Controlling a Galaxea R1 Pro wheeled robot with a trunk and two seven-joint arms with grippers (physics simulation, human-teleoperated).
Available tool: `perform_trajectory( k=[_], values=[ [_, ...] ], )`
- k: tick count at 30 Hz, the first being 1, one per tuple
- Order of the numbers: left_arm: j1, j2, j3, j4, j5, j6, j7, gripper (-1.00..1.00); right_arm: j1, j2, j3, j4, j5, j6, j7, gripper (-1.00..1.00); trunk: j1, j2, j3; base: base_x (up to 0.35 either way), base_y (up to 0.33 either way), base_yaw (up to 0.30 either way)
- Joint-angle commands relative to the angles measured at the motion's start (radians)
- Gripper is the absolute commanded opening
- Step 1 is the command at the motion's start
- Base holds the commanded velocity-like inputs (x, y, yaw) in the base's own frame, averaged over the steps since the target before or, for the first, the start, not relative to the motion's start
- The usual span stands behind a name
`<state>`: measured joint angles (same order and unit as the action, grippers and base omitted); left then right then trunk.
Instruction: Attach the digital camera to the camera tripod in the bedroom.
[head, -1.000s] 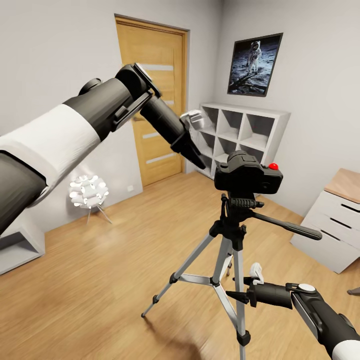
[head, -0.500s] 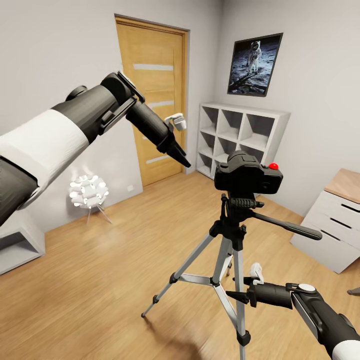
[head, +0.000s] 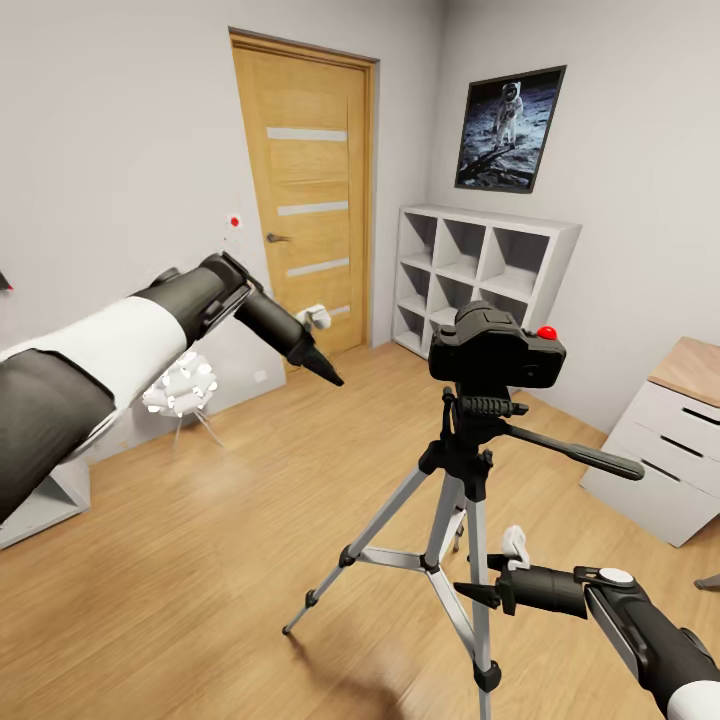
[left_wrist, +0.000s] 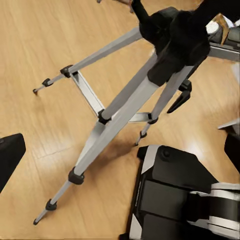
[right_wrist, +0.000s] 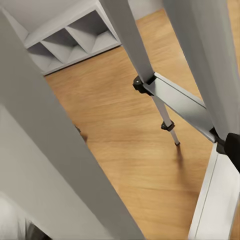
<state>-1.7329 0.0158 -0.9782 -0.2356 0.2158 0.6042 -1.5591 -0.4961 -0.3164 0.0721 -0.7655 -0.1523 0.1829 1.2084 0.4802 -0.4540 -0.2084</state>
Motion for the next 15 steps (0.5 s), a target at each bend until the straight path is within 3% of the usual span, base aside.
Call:
perform_trajectory(
  k=[1, 7, 8, 15],
  values=[
    [0.011, 0.001, -0.005, 0.011, 0.007, 0.001, -0.003, 1.0, -0.001, -0.001, 0.005, 0.0, -0.01, 0.01, 0.0, 1.0, 0.001, -0.002, -0.002, 0.0, 0.0, 0.0],
    [0.074, 0.016, -0.006, 0.046, 0.007, -0.033, 0.005, 1.0, -0.001, -0.004, 0.005, 0.0, -0.009, 0.01, 0.0, 1.0, 0.001, -0.002, -0.002, 0.0, 0.0, 0.0],
    [0.099, 0.029, -0.006, 0.05, 0.008, -0.037, 0.029, 1.0, 0.0, -0.004, 0.005, 0.0, -0.007, 0.01, 0.0, 1.0, 0.001, -0.002, -0.002, 0.0, 0.0, 0.0],
    [0.126, 0.041, -0.005, 0.051, 0.009, -0.054, 0.041, 1.0, 0.001, -0.004, 0.006, -0.001, -0.003, 0.01, 0.002, 1.0, 0.001, -0.002, -0.002, 0.0, 0.0, 0.0]
  ],
)
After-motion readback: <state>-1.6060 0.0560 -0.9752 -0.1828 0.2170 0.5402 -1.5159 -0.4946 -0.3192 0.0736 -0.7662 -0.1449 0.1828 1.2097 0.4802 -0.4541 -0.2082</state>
